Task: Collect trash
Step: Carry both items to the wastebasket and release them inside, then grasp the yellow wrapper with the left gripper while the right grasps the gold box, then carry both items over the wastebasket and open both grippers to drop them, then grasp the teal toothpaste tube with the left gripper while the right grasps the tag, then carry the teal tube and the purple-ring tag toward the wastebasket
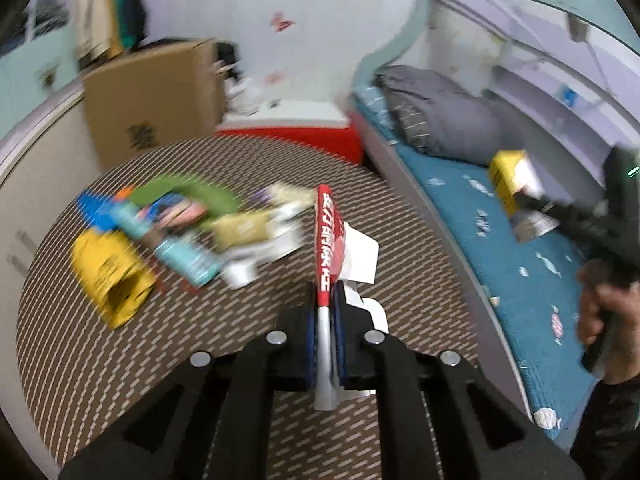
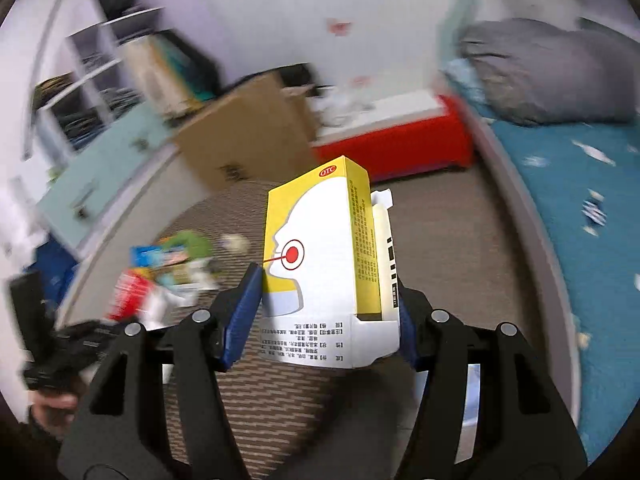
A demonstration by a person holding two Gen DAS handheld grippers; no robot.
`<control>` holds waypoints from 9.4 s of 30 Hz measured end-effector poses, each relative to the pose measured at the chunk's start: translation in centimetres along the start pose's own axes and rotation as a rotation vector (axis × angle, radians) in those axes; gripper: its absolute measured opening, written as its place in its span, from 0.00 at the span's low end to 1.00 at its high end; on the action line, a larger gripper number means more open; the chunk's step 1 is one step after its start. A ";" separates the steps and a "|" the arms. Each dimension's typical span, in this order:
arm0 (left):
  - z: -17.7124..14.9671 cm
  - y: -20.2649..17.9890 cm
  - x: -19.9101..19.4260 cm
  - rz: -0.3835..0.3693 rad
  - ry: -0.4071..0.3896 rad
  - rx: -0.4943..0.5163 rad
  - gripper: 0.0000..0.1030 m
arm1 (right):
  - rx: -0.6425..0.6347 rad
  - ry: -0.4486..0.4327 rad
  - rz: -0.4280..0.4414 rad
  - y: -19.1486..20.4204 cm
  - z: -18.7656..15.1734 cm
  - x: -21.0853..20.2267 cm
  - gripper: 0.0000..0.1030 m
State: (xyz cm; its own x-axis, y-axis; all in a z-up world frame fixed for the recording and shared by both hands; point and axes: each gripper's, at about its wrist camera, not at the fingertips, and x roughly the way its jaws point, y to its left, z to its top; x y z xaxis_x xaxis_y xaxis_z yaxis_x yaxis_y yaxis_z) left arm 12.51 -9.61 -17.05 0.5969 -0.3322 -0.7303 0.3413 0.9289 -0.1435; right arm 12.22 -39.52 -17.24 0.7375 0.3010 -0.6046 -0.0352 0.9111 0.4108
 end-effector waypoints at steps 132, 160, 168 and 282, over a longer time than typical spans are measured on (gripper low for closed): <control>-3.0 17.5 -4.5 0.278 -0.073 -0.318 0.32 | -0.245 0.065 0.089 18.8 0.8 11.3 0.66; 6.6 -14.0 6.5 -0.094 -0.016 0.215 0.32 | 0.428 0.138 -0.214 -17.6 -6.8 7.7 0.68; 4.5 -19.5 13.0 -0.126 0.131 0.319 0.32 | 0.577 0.171 -0.225 -22.5 -9.7 9.0 0.91; -2.7 14.5 1.7 -0.120 0.055 0.307 0.21 | -0.357 0.247 0.017 14.9 -0.9 17.8 0.07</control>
State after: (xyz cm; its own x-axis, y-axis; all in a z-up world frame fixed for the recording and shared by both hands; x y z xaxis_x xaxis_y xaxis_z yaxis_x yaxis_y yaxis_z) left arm 16.54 3.69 -22.16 0.5016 -0.4192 -0.7568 0.6147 0.7882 -0.0292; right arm 24.22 -20.34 -22.57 0.5531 0.3354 -0.7626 -0.3085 0.9328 0.1865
